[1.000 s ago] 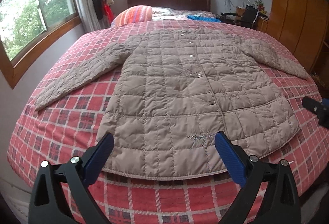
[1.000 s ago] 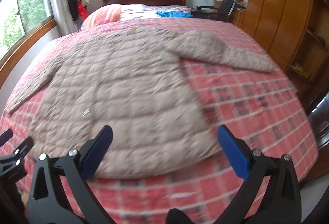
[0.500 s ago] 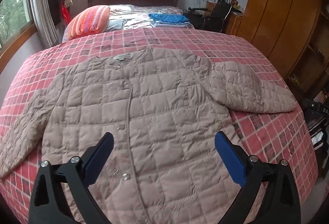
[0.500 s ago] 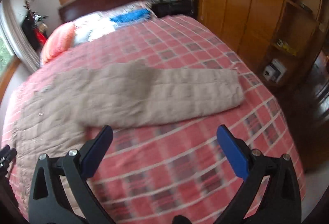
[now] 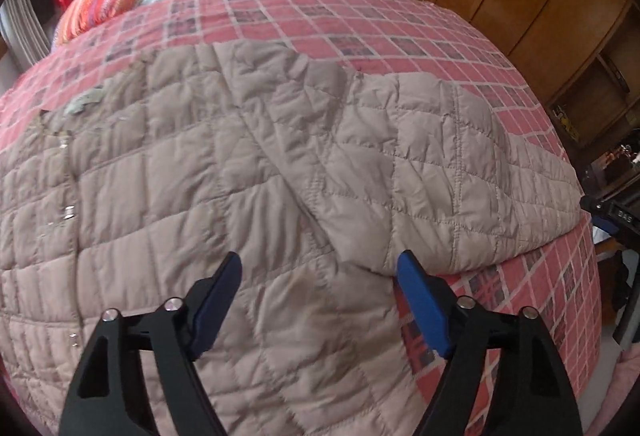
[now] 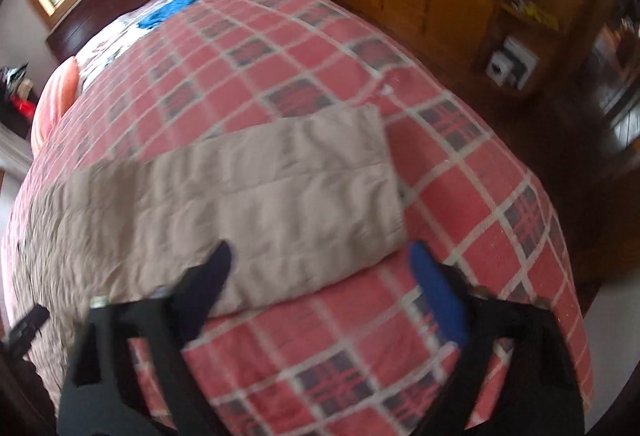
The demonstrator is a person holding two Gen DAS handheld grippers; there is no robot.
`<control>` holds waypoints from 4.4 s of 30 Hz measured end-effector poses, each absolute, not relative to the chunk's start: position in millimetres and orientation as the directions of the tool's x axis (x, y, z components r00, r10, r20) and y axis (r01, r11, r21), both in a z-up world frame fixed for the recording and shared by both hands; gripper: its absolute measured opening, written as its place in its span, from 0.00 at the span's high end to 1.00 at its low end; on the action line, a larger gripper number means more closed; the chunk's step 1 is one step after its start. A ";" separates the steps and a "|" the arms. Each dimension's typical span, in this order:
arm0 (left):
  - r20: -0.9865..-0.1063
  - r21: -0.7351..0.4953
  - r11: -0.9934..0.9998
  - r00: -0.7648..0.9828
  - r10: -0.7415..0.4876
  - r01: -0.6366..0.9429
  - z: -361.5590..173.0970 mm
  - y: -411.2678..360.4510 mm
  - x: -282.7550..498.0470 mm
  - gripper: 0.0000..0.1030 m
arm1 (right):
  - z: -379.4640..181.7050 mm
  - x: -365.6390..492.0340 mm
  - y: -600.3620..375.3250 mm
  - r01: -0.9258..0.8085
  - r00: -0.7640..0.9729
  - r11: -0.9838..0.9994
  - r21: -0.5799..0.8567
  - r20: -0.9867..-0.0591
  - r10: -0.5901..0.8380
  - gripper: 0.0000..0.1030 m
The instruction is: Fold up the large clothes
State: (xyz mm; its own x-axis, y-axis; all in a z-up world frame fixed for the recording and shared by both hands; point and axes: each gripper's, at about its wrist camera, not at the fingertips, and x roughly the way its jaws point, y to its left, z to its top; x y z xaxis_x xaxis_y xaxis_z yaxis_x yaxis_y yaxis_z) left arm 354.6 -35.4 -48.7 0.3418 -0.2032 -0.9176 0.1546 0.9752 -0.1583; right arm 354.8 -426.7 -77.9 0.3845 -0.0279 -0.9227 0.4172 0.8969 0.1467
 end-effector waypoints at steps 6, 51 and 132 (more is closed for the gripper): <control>-0.930 -0.185 0.972 0.293 -0.221 0.145 -70.4 -38.8 370.9 0.33 | -100.9 364.8 -446.6 0.433 0.346 0.891 0.139 -0.938 -0.022 0.33; -0.766 -0.565 0.801 0.233 -0.599 0.201 -45.4 -22.4 379.1 0.63 | -102.6 409.9 -170.6 -0.120 0.397 0.972 0.203 -0.888 0.234 0.78; -0.785 -0.383 0.921 0.550 -0.287 -0.066 -17.6 255.7 291.4 0.91 | -55.7 411.6 -14.7 -0.312 0.285 0.902 0.299 -0.876 0.389 0.63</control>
State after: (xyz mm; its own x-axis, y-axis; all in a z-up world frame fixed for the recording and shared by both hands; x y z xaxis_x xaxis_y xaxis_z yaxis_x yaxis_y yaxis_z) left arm 291.4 255.7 -17.6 0.5496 -0.2868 -0.7846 -0.0661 0.9213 -0.3831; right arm 411.6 -14.7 -55.7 0.2853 0.3889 -0.8760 -0.3121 0.9018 0.2988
